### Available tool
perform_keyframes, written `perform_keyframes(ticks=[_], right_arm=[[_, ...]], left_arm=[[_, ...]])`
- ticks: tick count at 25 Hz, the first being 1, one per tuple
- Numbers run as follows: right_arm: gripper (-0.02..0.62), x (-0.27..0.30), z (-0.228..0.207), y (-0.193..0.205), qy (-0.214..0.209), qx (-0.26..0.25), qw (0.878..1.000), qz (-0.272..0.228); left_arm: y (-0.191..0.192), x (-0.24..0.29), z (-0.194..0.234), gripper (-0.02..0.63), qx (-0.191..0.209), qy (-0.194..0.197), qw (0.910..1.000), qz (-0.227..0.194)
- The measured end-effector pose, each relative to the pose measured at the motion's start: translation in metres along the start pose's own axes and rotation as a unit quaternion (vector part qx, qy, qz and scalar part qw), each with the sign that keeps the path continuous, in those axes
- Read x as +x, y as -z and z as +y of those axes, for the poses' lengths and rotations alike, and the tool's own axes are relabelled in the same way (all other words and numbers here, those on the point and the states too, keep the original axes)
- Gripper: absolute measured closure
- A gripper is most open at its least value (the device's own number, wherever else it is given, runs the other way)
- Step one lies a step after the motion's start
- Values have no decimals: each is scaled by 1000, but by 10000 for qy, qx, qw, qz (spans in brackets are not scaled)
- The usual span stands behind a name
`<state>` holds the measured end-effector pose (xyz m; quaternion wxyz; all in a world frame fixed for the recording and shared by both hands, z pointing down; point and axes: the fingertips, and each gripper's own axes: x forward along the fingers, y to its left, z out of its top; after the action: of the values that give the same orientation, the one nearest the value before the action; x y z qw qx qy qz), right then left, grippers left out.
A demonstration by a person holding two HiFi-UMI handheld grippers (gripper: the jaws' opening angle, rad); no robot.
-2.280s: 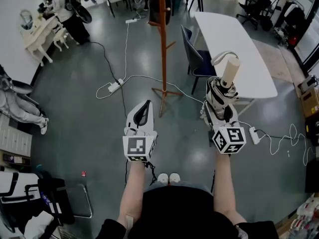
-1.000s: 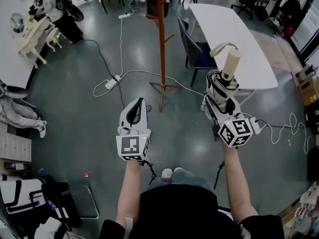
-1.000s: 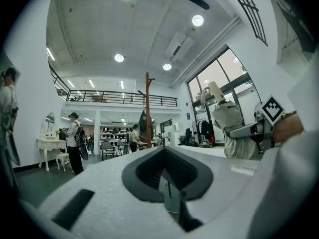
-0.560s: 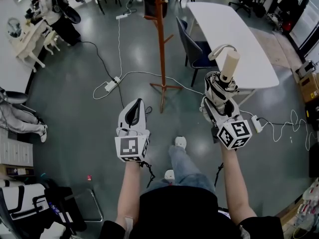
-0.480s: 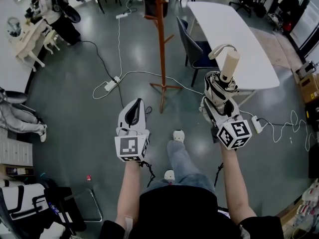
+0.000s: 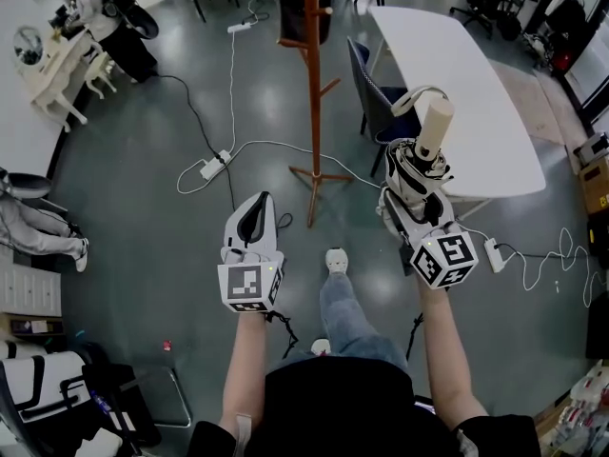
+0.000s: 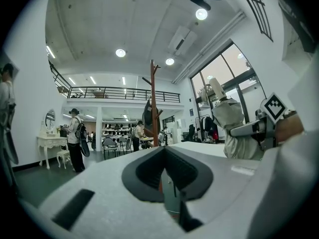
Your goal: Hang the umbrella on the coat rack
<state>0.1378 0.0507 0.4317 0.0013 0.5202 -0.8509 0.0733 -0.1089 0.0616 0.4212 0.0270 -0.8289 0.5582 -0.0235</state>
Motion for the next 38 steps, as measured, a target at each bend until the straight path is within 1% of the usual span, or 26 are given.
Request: perform_keyframes(ticks=[4, 10, 16, 21, 25, 28, 32, 38], right_arm=[[288, 41, -23, 2, -60, -24, 9999, 100], [288, 101, -51, -5, -293, 65, 9995, 124], [288, 163, -66, -14, -566, -19, 9981, 225], [288, 207, -65, -19, -933, -88, 9952, 289], [288, 232, -63, -23, -1332, -256, 9900, 382], [288, 247, -65, -21, -1551, -314, 9861, 501], [288, 260, -71, -22, -1659, -271, 9842, 550], [288, 274, -70, -28, -1646, -278, 9844, 561]], left_arm=[[3, 41, 11, 600, 36, -28, 10000, 34], [-3, 104, 26, 600, 96, -107, 9999, 38], [-11, 166, 50, 600, 121, -198, 9997, 30], [-18, 218, 71, 600, 92, -257, 9996, -37], [-20, 259, 83, 600, 83, -275, 9996, -57], [-20, 287, 91, 600, 73, -321, 9994, -70], [-22, 307, 101, 600, 10, -409, 9991, -104], [-30, 318, 109, 600, 103, -299, 9995, -61]])
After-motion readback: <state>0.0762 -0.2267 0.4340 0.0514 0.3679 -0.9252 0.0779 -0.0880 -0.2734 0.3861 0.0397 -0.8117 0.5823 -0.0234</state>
